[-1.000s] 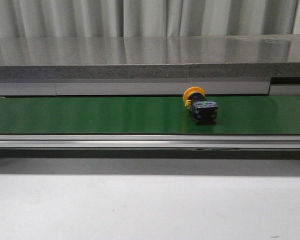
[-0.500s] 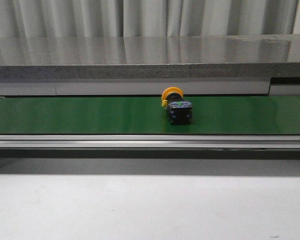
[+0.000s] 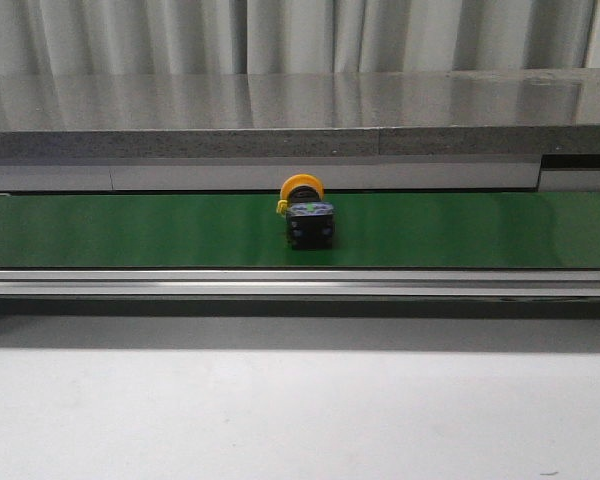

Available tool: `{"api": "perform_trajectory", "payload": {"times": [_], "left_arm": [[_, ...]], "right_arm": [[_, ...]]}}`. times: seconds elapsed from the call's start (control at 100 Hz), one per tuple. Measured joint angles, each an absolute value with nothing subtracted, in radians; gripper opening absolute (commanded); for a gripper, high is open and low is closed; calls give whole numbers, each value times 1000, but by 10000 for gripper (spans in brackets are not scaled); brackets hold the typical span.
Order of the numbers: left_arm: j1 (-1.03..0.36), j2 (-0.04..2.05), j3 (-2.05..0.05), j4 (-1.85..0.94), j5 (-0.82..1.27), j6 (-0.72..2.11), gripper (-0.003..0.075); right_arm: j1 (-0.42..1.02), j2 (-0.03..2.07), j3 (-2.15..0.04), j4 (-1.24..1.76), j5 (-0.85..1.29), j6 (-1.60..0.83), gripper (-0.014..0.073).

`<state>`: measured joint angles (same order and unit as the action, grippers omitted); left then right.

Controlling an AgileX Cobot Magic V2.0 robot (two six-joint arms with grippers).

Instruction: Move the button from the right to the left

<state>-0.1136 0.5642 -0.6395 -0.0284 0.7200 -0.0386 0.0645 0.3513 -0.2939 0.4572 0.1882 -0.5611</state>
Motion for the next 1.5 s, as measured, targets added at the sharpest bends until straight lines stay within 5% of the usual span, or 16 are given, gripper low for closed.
{"api": "perform_trajectory", "payload": {"times": [0.23, 0.31, 0.38, 0.5, 0.6, 1.11, 1.5], "left_arm": [[-114, 717, -691, -28, 718, -39, 11], [-114, 754, -693, -28, 716, -39, 69], [-114, 785, -693, -28, 715, -33, 188], [-114, 812, -693, -33, 714, 0, 507], [-114, 816, -693, -40, 698, 6, 649], [-124, 1003, -802, -124, 642, 13, 653], [-326, 1301, -946, -138, 551, 13, 653]], "right_arm": [[64, 351, -294, 457, 188, -561, -68], [64, 351, -294, 457, 188, -561, -68], [64, 351, -294, 457, 188, -561, -68], [64, 351, -294, 457, 188, -561, -68], [64, 351, -294, 457, 188, -561, -68], [64, 351, -294, 457, 190, -561, -68], [64, 351, -294, 457, 190, -561, -68]]}}
